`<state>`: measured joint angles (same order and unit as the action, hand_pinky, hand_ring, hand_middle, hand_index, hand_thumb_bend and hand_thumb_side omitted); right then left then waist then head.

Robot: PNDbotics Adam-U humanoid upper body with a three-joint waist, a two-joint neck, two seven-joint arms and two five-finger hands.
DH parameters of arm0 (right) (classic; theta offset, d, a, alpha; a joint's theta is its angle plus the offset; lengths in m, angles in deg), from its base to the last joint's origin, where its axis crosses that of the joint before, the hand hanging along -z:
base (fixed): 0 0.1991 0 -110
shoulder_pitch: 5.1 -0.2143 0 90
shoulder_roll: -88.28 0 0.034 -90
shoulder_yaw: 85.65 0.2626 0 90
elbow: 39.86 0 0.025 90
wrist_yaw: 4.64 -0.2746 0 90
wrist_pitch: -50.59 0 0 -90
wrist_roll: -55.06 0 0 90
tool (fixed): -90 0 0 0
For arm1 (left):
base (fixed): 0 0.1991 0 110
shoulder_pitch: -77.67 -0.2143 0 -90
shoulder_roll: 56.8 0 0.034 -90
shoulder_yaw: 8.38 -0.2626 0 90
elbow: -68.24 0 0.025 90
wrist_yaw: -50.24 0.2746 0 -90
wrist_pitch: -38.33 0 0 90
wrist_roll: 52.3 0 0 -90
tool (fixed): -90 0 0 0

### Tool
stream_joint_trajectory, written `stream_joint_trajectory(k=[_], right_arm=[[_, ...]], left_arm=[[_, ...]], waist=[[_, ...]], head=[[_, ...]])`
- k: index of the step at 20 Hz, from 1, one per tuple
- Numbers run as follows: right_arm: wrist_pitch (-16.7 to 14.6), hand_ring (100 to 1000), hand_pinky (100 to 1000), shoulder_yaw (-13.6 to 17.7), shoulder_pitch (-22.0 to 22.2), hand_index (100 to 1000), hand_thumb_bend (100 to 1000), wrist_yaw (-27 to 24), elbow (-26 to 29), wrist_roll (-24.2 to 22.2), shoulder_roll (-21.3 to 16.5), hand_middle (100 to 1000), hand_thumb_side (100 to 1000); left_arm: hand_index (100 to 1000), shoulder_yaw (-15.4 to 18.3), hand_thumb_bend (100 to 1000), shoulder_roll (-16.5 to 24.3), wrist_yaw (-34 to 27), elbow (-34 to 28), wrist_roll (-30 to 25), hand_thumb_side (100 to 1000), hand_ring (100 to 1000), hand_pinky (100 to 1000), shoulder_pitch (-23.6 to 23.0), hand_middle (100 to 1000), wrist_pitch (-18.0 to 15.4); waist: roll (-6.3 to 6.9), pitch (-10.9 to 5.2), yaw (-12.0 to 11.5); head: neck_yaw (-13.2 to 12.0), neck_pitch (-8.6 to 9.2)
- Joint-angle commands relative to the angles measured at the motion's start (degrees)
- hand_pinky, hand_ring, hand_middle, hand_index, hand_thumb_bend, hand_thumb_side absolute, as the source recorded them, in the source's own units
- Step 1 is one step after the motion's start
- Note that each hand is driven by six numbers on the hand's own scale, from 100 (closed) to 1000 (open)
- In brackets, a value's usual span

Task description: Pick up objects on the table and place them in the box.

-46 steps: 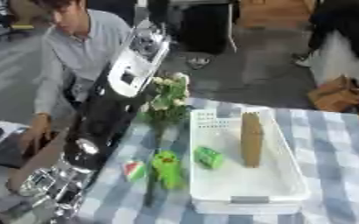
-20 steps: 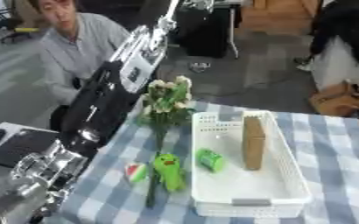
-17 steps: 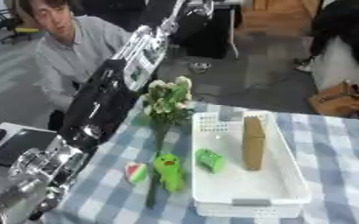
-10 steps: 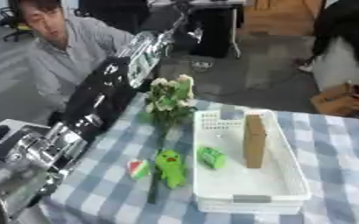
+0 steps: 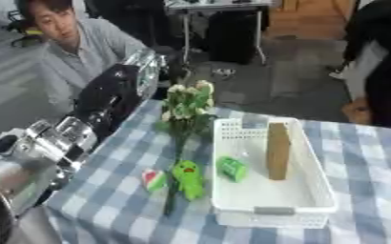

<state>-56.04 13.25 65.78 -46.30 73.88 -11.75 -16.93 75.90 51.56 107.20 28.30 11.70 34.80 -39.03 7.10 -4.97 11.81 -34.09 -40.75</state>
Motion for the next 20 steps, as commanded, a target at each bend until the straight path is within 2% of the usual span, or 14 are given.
stream_joint_trajectory(k=[1, 2, 3, 4, 5, 8, 9, 15, 18, 20], right_arm=[[0.29, 762, 782, 0.15, -0.84, 673, 100, -0.34, 0.86, 0.08, -2.07, 660, 261], [0.32, 762, 782, 0.13, -0.85, 673, 100, -0.36, 0.86, 0.09, -2.09, 660, 261], [0.36, 761, 782, 0.09, -0.87, 673, 100, -0.4, 0.86, 0.08, -2.1, 660, 261], [0.42, 761, 782, 0.02, -0.91, 673, 100, -0.46, 0.86, 0.07, -2.12, 660, 261], [0.48, 761, 782, -0.01, -0.93, 673, 100, -0.49, 0.86, 0.06, -2.14, 659, 261], [0.7, 761, 782, -0.08, -1.03, 673, 100, -0.62, 0.86, 0.1, -2.22, 659, 261], [0.79, 760, 782, -0.09, -1.05, 672, 100, -0.64, 0.86, 0.12, -2.25, 659, 261], [1.13, 760, 783, -0.16, -0.89, 673, 100, -0.63, 0.86, 0.03, -2.23, 659, 261], [1.16, 760, 783, -0.12, -0.59, 672, 100, -0.46, 0.86, -0.13, -2.28, 659, 261], [1.2, 760, 782, -0.08, -0.42, 673, 100, -0.32, 0.86, -0.22, -2.26, 658, 261]], left_arm=[[1000, 1.17, 243, 1.47, 1.5, 4.72, -6.47, 987, 1000, 1000, 2.3, 1000, 0.53], [1000, 1.35, 243, 1.26, 1.75, 5.62, -8.44, 987, 1000, 1000, 2.67, 1000, 0.57], [1000, 1.64, 564, 0.9, 1.74, 6.75, -10.78, 1000, 1000, 1000, 2.92, 1000, 0.72], [1000, 2.0, 564, 0.52, 1.41, 8.11, -13.54, 1000, 1000, 1000, 3.34, 1000, 1.01], [1000, 2.28, 612, 0.31, 1.17, 8.93, -15.58, 1000, 1000, 1000, 3.73, 1000, 1.34], [1000, 3.35, 637, -0.32, -0.64, 11.26, -18.85, 1000, 1000, 1000, 4.46, 1000, 3.13], [1000, 3.52, 686, -0.44, -1.37, 11.92, -19.11, 1000, 1000, 1000, 4.58, 1000, 3.66], [1000, 3.46, 711, -2.13, -5.24, 16.82, -19.39, 1000, 1000, 1000, 4.69, 1000, 4.78], [1000, 3.31, 683, -2.71, -6.38, 19.84, -19.84, 1000, 1000, 1000, 5.07, 1000, 4.44], [1000, 3.77, 604, -3.13, -7.91, 21.02, -19.06, 1000, 1000, 1000, 5.24, 1000, 4.35]], waist=[[0.54, -1.42, -0.15], [0.56, -1.47, -0.16], [0.59, -1.53, -0.15], [0.64, -1.61, -0.12], [0.68, -1.66, -0.11], [0.89, -1.86, -0.06], [0.94, -1.91, -0.04], [1.16, -2.05, -0.17], [1.31, -2.01, -0.38], [1.42, -1.91, -0.47]], head=[[-0.23, -0.38], [-0.22, -0.39], [-0.21, -0.43], [-0.22, -0.51], [-0.27, -0.57], [-0.62, -0.66], [-0.71, -0.56], [-0.92, 0.61], [-0.93, 1.45], [-0.6, 1.43]])
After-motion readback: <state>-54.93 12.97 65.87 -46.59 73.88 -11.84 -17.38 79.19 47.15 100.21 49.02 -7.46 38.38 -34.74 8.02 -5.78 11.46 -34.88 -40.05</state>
